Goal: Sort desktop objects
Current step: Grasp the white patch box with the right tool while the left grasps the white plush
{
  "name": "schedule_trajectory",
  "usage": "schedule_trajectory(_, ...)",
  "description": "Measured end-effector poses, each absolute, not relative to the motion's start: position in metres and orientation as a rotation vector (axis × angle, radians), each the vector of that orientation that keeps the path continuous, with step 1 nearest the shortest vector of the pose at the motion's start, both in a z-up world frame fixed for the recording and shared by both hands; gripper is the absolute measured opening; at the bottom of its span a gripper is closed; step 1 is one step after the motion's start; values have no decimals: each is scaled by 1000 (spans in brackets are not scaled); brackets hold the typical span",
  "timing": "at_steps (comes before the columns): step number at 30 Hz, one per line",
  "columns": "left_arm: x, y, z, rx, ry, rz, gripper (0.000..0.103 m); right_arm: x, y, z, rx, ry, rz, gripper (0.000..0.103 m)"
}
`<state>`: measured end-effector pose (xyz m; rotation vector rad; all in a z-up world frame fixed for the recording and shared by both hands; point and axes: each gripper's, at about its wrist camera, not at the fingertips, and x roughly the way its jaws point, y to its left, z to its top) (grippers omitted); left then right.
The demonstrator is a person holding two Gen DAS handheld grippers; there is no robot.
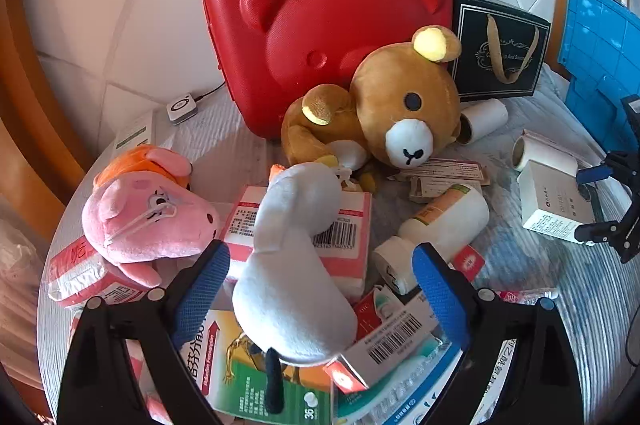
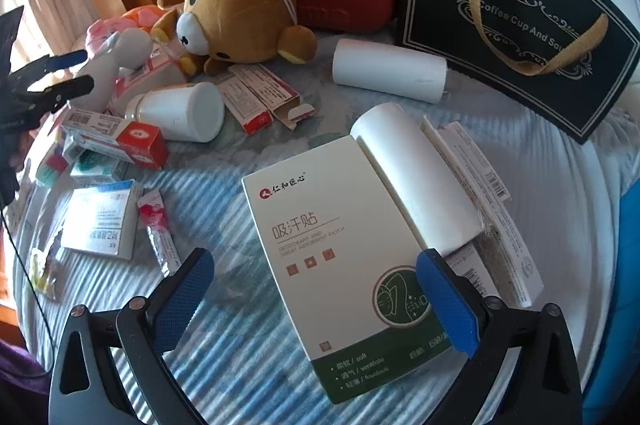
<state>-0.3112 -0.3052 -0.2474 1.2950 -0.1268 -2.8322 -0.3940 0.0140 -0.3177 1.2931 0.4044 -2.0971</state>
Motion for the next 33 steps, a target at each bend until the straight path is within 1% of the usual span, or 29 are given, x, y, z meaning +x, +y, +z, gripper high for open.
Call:
schedule_trajectory(2,-321,-308,-249,1303,-124,-2827,94,-396,12,-319,1292,436,-2109,103)
schedule_trajectory(3,-326,-309,-251,1323,-114,-2837,92,-398,13,-319,1293,432,-2109,103)
schedule_trajectory(4,-331,-311,-254,1350,-106,-2837,77,-400,14,-319,1295,429,-2108,103)
schedule_trajectory(6,-341,-316,-266,1430,-62,-2802,59,-405,16,-322,1327,428,-2093,103)
schedule_trajectory(7,-342,-319,-270,1441,-40,-2787,57,-406,16,-324,1338,443,-2085,103)
schedule_trajectory(10,-336,-320,-270,1437,15,-2806,56,-407,12,-324,1359,493,-2057,103)
schedule_trajectory(14,-334,-314,-270,1451,-7,-2802,56,-404,10,-327,1454,396,-1917,102)
schedule_trajectory(18,-335,-316,-270,1443,17,-2805,56,-401,7,-336,1446,497,-1959,102)
schedule_trajectory(23,-337,-322,-269,1449,25,-2801,56,-416,14,-326,1424,369,-2043,102)
schedule_trajectory(25,-338,-322,-273,1468,28,-2782,55,-419,12,-326,1421,394,-2045,102)
schedule_trajectory(27,-339,-321,-278,1484,46,-2773,52,-420,5,-333,1442,449,-2015,95)
schedule_trajectory(28,-338,-320,-279,1478,54,-2775,52,-419,1,-336,1453,473,-1987,85)
schedule_trajectory(29,-336,-320,-279,1470,63,-2783,52,-418,-3,-339,1460,497,-1969,80)
schedule_trajectory(31,-336,-319,-279,1467,68,-2791,52,-415,-8,-340,1434,553,-1986,79)
schedule_trajectory(33,-336,-319,-279,1466,60,-2797,50,-416,-10,-339,1437,549,-2002,79)
